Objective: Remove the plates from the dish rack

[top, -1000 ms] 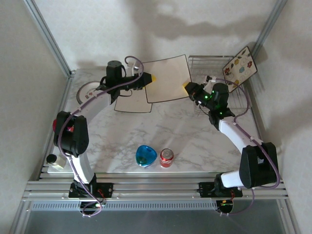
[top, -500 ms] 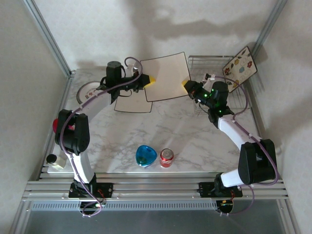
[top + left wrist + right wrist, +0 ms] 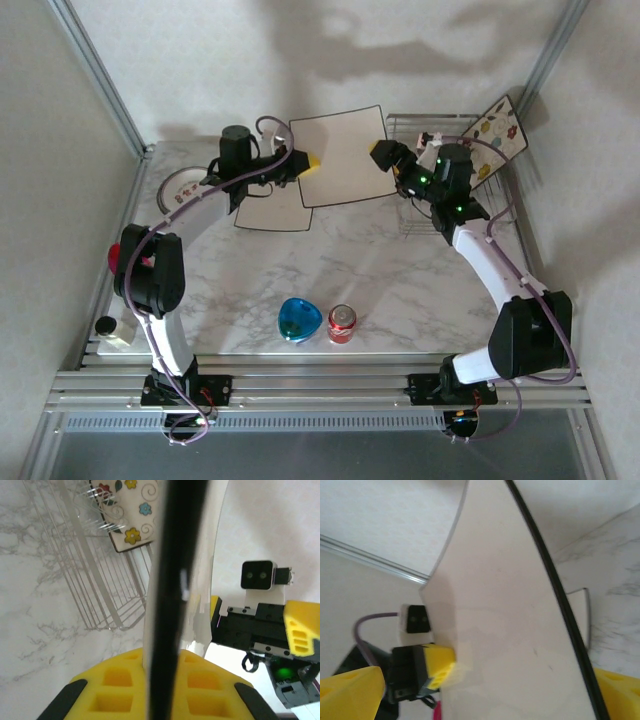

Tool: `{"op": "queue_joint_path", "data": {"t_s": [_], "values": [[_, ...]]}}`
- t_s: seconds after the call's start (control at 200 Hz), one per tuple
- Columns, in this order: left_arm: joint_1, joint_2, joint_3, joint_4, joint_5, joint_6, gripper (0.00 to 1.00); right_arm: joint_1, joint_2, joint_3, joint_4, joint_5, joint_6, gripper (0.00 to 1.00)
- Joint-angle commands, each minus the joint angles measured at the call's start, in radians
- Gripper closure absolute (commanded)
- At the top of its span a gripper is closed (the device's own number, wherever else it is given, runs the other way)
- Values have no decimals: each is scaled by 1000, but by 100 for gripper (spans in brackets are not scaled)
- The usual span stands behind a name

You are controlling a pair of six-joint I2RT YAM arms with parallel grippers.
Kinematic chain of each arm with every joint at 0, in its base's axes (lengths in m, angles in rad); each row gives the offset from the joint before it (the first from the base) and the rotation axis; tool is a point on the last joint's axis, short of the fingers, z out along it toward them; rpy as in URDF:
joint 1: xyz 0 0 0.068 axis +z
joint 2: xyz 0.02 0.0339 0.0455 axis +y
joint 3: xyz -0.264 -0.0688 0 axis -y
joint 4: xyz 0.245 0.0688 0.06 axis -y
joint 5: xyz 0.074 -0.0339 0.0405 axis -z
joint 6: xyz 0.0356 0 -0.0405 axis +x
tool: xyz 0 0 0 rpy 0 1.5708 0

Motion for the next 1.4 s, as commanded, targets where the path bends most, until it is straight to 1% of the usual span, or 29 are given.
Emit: {"op": "queue_joint_path", "data": {"t_s": [0.0, 0.05, 0.17, 0.235, 0.315, 0.395, 0.446, 0.541, 0.601, 0.661, 0.706, 0.801, 0.881, 1.046, 1.191, 1.392], "values": [[24, -55, 27, 150, -91, -29, 100, 12, -42, 107, -292, 105, -164, 1], [33, -80, 14, 154, -136, -34, 100, 11, -39, 164, -430, 176, -237, 1], [51, -153, -73, 198, -312, -67, 100, 12, 13, 366, -774, 350, -432, 1], [58, -190, -147, 261, -412, -102, 100, 11, 66, 493, -935, 442, -530, 1], [65, -229, -261, 375, -518, -180, 100, 10, 134, 640, -1090, 535, -629, 1], [72, -261, -371, 491, -621, -257, 100, 9, 178, 735, -1184, 609, -694, 1], [71, -274, -428, 546, -680, -287, 100, 6, 189, 762, -1202, 630, -715, 1], [72, -292, -500, 594, -772, -321, 100, 0, 189, 779, -1204, 639, -732, 1], [67, -306, -542, 620, -828, -333, 100, 1, 206, 810, -1235, 662, -758, 1], [64, -322, -574, 630, -884, -333, 100, -3, 249, 877, -1301, 718, -794, 1], [60, -337, -599, 631, -924, -334, 100, -14, 296, 945, -1370, 733, -817, 1], [50, -372, -659, 649, -1015, -340, 100, -52, 396, 1078, -1496, 702, -851, 1], [34, -406, -720, 674, -1110, -349, 100, -74, 452, 1136, -1558, 687, -860, 1], [-13, -426, -777, 676, -1264, -362, 100, -98, 463, 1094, -1532, 662, -857, 1], [-43, -395, -811, 737, -1348, -401, 100, -99, 444, 1040, -1511, 650, -864, 1], [-98, -303, -813, 844, -1398, -444, 100, -98, 397, 957, -1485, 658, -878, 1]]}}
